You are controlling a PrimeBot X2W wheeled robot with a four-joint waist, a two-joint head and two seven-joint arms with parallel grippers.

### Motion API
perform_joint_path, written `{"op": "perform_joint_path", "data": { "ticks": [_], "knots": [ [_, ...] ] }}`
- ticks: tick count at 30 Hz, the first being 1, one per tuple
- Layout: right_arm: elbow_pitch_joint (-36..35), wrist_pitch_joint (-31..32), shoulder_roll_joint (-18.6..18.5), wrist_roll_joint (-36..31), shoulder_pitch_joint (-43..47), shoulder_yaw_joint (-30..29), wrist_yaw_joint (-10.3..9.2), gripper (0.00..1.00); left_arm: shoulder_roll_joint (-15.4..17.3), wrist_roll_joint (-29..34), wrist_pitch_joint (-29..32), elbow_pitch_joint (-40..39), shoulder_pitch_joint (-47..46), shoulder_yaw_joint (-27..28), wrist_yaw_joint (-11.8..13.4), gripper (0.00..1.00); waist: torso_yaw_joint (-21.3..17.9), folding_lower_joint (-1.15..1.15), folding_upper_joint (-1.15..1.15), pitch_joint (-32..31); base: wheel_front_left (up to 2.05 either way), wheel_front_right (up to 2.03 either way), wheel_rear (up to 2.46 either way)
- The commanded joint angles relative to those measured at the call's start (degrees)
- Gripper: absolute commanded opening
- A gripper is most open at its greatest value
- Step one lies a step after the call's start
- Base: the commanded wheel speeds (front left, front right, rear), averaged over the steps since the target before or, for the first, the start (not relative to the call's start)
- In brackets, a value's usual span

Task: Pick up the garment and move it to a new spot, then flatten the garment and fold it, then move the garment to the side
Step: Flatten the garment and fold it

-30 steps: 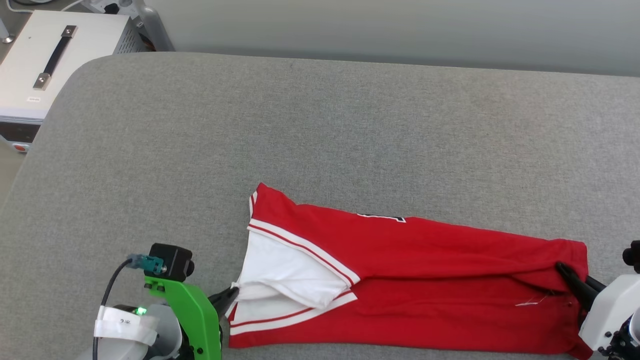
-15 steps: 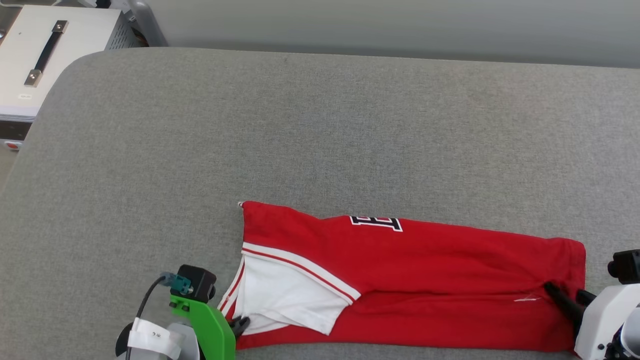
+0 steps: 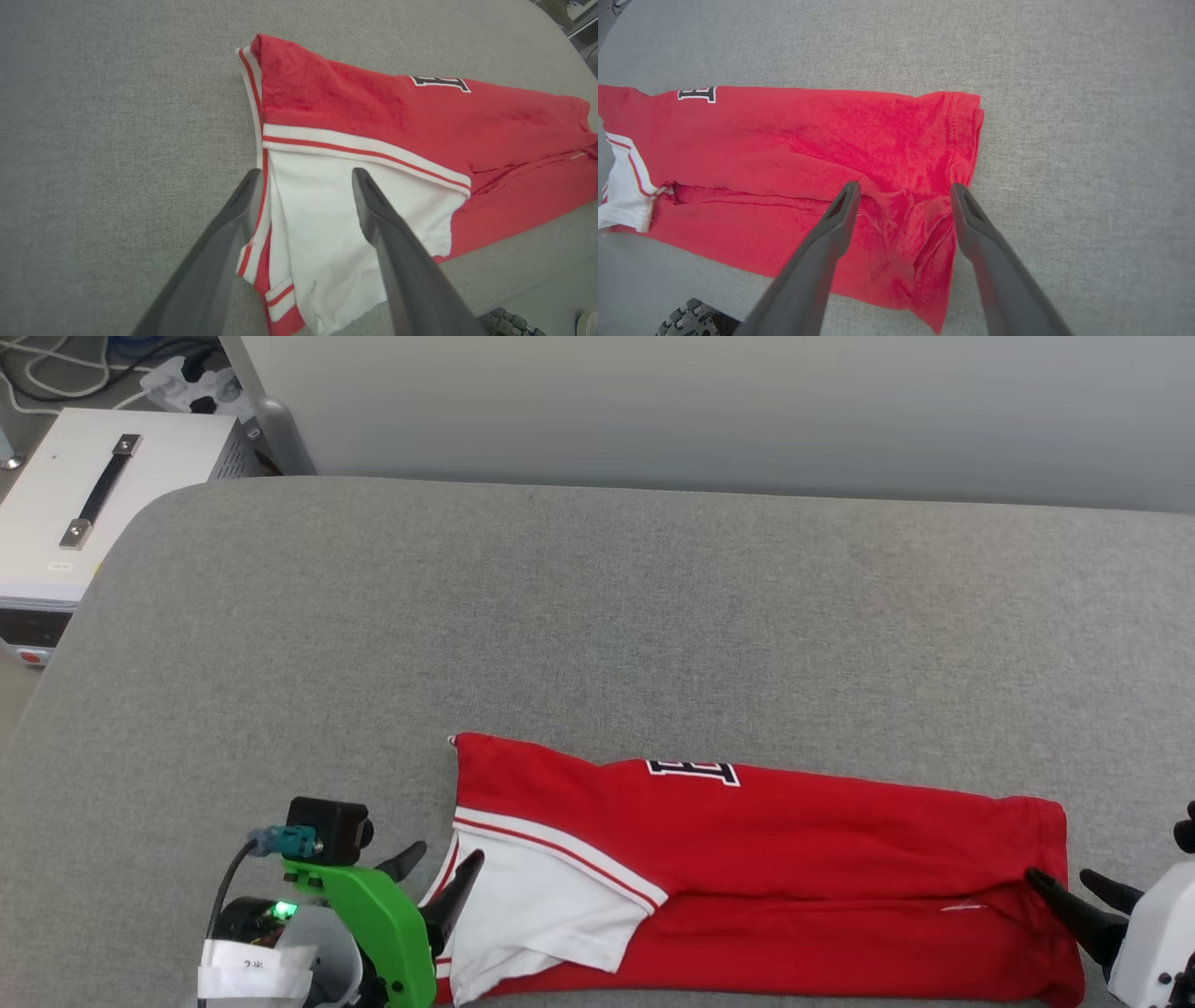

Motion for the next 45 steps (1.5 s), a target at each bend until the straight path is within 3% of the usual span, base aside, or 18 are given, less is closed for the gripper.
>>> {"op": "perform_joint_path", "data": {
  "ticks": [1,8,13,19,24,25,30,45],
  "knots": [
    [-1.36,4.70,2.42,-0.57,2.28,-2.92,-0.04,1.00,-1.36,1.59,-5.57,-0.48,0.70,1.52,-0.09,1.00,-0.03,0.00,0.00,-1.21,0.00,0.00,0.00],
    [-3.29,12.92,8.23,-5.41,2.85,-9.18,-0.04,1.00,-3.74,7.96,-19.53,0.70,-0.08,5.53,0.36,1.00,0.22,0.00,0.00,-0.76,0.00,0.00,0.00],
    [-4.29,16.59,12.61,-9.30,1.41,-13.41,-0.04,1.00,-7.55,18.69,-21.05,-2.13,0.07,16.24,-0.60,1.00,0.94,0.00,0.00,0.84,0.00,0.00,0.00],
    [-4.89,19.28,16.83,-12.98,-1.33,-18.52,-0.04,1.00,-13.88,32.07,-21.07,-5.56,4.70,27.86,-6.39,1.00,1.60,0.00,0.00,2.84,0.00,0.00,0.00],
    [-4.28,20.94,19.49,-16.39,-3.35,-22.10,-0.04,1.00,-18.70,38.96,-21.08,-6.61,6.57,34.24,-11.34,1.00,2.27,0.00,0.00,4.52,0.00,0.00,0.00],
    [-2.63,22.21,21.23,-18.79,-5.13,-24.34,-0.04,1.00,-22.71,43.04,-21.08,-6.62,7.38,38.03,-13.98,1.00,3.03,0.00,0.00,6.16,0.00,0.00,0.00],
    [1.08,23.36,22.72,-20.06,-5.83,-25.06,-0.04,1.00,-25.22,44.81,-21.09,-6.00,7.21,38.98,-14.87,1.00,3.94,0.00,0.00,7.42,0.00,0.00,0.00],
    [4.90,22.57,24.98,-15.40,-5.70,-16.61,-0.04,1.00,-24.46,43.25,-21.09,-5.34,6.32,37.35,-14.92,1.00,3.91,0.00,0.00,7.32,0.00,0.00,0.00]
  ]
}}
